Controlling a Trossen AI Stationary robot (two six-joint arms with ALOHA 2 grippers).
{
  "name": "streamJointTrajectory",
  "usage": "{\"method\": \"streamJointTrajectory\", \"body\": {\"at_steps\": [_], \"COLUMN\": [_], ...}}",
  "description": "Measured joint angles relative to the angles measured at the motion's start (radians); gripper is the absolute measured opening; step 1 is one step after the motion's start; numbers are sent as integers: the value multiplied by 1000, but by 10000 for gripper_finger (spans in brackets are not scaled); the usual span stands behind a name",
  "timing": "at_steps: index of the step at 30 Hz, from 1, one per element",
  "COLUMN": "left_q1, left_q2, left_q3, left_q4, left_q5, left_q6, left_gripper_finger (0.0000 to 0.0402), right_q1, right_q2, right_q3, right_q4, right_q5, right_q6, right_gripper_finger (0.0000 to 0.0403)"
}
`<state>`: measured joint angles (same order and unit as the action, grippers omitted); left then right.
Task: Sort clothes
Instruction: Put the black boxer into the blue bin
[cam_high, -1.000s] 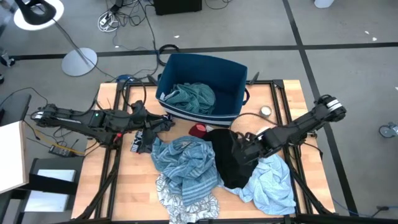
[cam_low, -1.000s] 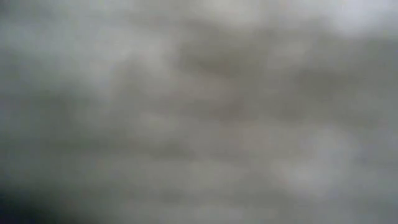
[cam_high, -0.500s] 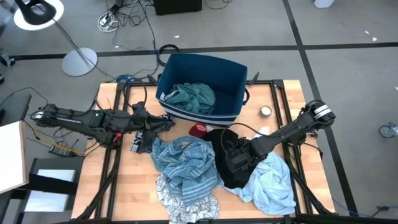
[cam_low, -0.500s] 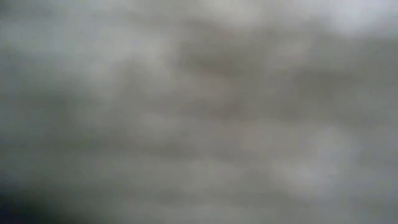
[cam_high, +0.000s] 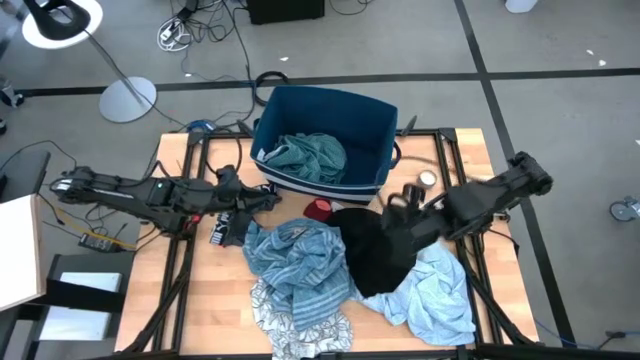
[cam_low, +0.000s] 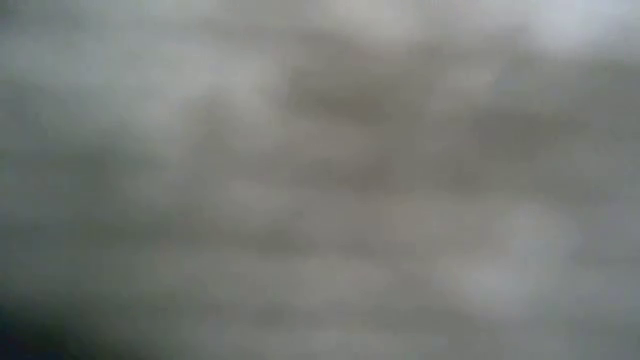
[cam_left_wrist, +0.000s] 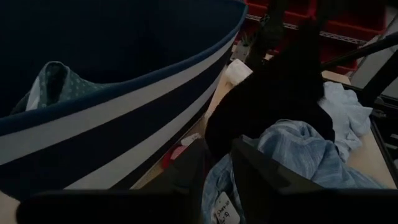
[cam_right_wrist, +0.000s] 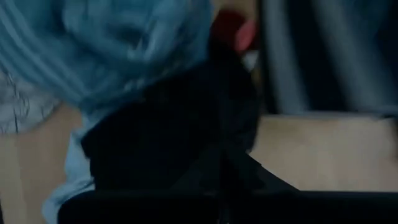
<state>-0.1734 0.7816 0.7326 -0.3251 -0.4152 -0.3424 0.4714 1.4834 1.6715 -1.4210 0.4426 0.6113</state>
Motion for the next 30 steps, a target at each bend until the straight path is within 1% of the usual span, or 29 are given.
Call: {"method": "streamJointTrajectory", "body": {"at_steps": [4, 9, 11, 14, 21, 23, 25, 27, 30], "left_q1": [0, 0, 0, 0, 0, 0, 0, 0, 0], "left_q2": [24, 47, 51, 51, 52, 58, 59, 60, 64], "left_q3": [0, 0, 0, 0, 0, 0, 0, 0, 0], "left_q4": [1, 47, 73, 97, 98, 97, 93, 96, 91], "left_q5": [-3, -4, -6, -6, -6, -6, -5, -5, -5], "left_q6": [0, 21, 30, 52, 53, 52, 52, 52, 53], "left_gripper_finger": [87, 87, 87, 87, 87, 87, 87, 87, 87], "right_q1": [-18, -89, -130, -202, -376, -427, -478, -526, -588], "right_q2": [2, 2, 2, 3, 4, 4, 4, 4, 4], "right_q3": [163, 314, 355, 396, 409, 409, 409, 409, 409], "right_q4": [-15, 54, 136, 308, 852, 977, 1054, 1087, 1067], "right_q5": [96, 209, 248, 261, 267, 267, 268, 267, 267], "right_q6": [-109, -298, -406, -597, -1062, -1133, -1166, -1180, -1173], "right_gripper_finger": [1, 1, 1, 0, 0, 0, 0, 0, 0]}}
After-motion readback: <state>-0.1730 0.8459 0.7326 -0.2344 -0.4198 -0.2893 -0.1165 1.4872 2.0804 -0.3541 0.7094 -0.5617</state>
